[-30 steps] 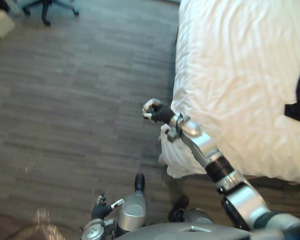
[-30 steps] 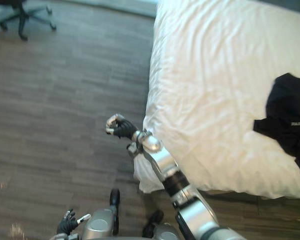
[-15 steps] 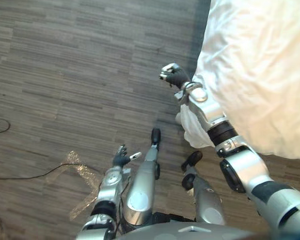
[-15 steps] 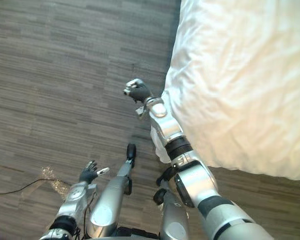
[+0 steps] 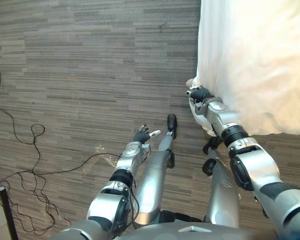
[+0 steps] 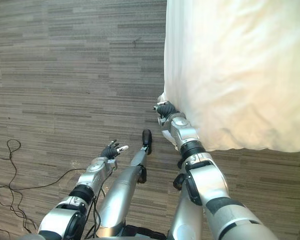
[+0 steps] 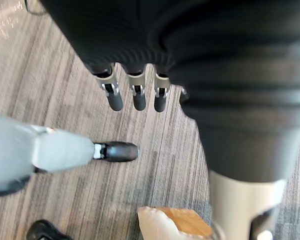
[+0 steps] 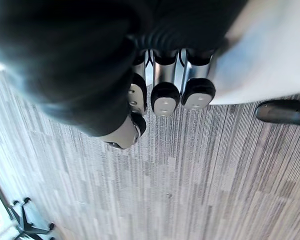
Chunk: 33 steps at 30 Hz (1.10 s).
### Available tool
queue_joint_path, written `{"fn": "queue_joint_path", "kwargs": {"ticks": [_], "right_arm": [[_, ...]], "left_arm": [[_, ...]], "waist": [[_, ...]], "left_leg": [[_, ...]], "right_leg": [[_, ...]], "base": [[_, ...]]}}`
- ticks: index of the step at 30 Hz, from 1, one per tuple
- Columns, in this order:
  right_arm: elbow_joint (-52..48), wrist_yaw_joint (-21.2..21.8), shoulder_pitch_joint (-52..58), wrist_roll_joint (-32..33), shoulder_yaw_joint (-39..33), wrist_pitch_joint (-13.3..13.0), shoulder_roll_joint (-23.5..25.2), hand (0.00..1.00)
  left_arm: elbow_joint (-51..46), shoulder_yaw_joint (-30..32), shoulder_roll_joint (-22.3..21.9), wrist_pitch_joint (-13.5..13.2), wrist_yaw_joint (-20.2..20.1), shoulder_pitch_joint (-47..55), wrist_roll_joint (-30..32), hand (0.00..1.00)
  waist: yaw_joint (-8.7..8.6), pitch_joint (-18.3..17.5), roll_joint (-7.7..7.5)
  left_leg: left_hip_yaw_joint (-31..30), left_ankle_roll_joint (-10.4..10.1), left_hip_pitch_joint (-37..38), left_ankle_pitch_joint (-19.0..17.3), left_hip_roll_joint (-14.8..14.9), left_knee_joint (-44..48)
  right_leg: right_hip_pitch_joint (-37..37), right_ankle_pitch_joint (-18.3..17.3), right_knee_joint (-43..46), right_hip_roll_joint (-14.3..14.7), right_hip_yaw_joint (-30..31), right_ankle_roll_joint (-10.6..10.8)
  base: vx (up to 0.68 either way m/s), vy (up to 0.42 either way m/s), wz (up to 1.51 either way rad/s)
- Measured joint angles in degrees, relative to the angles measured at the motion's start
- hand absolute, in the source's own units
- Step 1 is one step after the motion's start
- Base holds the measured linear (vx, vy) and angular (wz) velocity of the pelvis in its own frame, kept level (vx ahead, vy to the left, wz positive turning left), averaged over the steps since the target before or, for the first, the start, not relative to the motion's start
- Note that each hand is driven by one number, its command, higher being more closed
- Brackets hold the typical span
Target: Tidy the bed and pick cloth on bed and put in laundry
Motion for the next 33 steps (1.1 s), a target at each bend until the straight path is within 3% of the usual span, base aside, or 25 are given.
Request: {"fn": "queue_joint_path", "kwargs": {"ticks": [4,8,11,15,19,21,23,26,29,30,33], "right_arm": [[-0.1,3.8,2.7,3.3,-1.0,-3.5,0.9,1.0],[-0.2,6.2,7.7,8.1,-1.7,-6.5,3.1,1.0],[-2.2,7.8,12.3,12.2,-4.1,-8.0,5.6,1.0],[-2.8,5.2,20.4,13.5,-16.6,-9.8,3.6,1.0],[-3.0,2.6,27.0,16.6,-24.8,-12.2,-1.7,1.0],[-4.9,1.6,30.1,17.5,-27.6,-14.7,-3.5,1.0],[-10.9,0.9,32.4,18.4,-30.1,-17.5,-4.4,1.0],[-23.1,1.2,33.7,19.8,-31.2,-19.7,-4.8,1.0],[-38.0,2.3,35.6,21.3,-32.1,-20.1,-4.8,1.0],[-38.2,2.4,35.6,21.3,-32.1,-20.1,-4.8,1.0],[-48.6,6.5,35.4,21.9,-31.2,-20.1,-4.8,1.0]], "left_arm": [[0.0,2.4,1.0,2.6,1.1,-0.4,-0.1,0.0],[0.0,4.5,2.9,3.9,1.2,0.0,-1.3,0.0],[-0.2,5.6,4.9,4.7,1.1,1.0,-1.3,0.0],[-0.5,5.6,6.0,5.0,0.8,3.6,-1.1,0.0],[-1.0,5.5,6.4,6.1,-0.1,6.1,-1.0,0.0],[-2.5,5.5,7.0,6.5,-0.9,8.4,-0.8,0.0],[-4.5,5.5,7.9,7.1,-2.8,11.3,1.2,0.0],[-6.9,5.4,9.1,7.1,-4.0,14.3,1.4,0.0],[-7.1,4.5,9.1,7.3,-4.0,17.6,1.4,0.0],[-7.1,4.5,9.1,7.3,-4.0,17.7,1.4,0.0],[-7.0,2.5,8.3,7.1,-4.0,22.3,1.3,0.0]], "waist": [[-2.78,0.0,-0.2],[-4.3,0.2,-1.06],[-6.49,0.1,-2.83],[-9.0,0.0,-5.81],[-10.94,0.0,-6.66],[-11.24,0.1,-7.19],[-11.79,0.0,-7.34],[-11.99,-0.3,-7.44],[-12.06,-2.6,-7.51],[-12.07,-2.6,-7.49],[-11.99,-4.2,-7.42]], "left_leg": [[0.6,0.0,0.2,0.0,-1.1,0.0],[2.1,0.3,2.6,-0.3,-1.2,-0.2],[3.9,1.2,5.2,-1.1,-1.0,-0.4],[6.6,0.9,9.6,-2.7,-1.1,-1.2],[6.9,1.0,12.2,-2.7,-1.2,-2.1],[7.9,0.8,14.7,-2.9,-0.9,-2.3],[8.8,0.2,18.6,-3.5,-0.2,-2.6],[9.8,-0.2,21.3,-4.0,0.9,-2.7],[10.0,-0.5,21.4,-4.1,1.8,-2.7],[10.0,-0.5,21.4,-4.1,1.8,-2.7],[10.5,-0.9,23.3,-4.4,2.2,-2.6]], "right_leg": [[-0.4,0.4,0.5,-0.9,2.4,0.6],[1.2,1.0,-0.4,-0.7,4.6,1.2],[3.3,1.5,-1.6,-0.2,6.4,1.4],[7.0,2.6,-5.0,0.6,8.9,1.6],[9.7,3.2,-6.3,0.9,9.1,1.8],[11.7,3.5,-6.9,1.4,10.0,1.9],[15.1,3.4,-7.7,2.2,10.9,1.9],[17.7,3.2,-8.6,3.4,11.5,1.5],[17.9,3.2,-9.3,4.3,11.6,1.3],[17.9,3.2,-9.4,4.3,11.6,1.3],[19.8,3.1,-10.1,4.5,11.6,1.2]], "base": [[0.0,0.073,-0.01],[0.02,0.05,-0.19],[0.02,0.035,-0.31],[0.04,0.036,-0.33],[0.1,0.016,-0.12],[0.12,-0.021,-0.31],[0.13,-0.054,-0.34],[0.08,-0.067,-0.22],[0.06,-0.068,-0.09],[0.07,-0.046,-0.06],[0.07,-0.025,-0.07]]}}
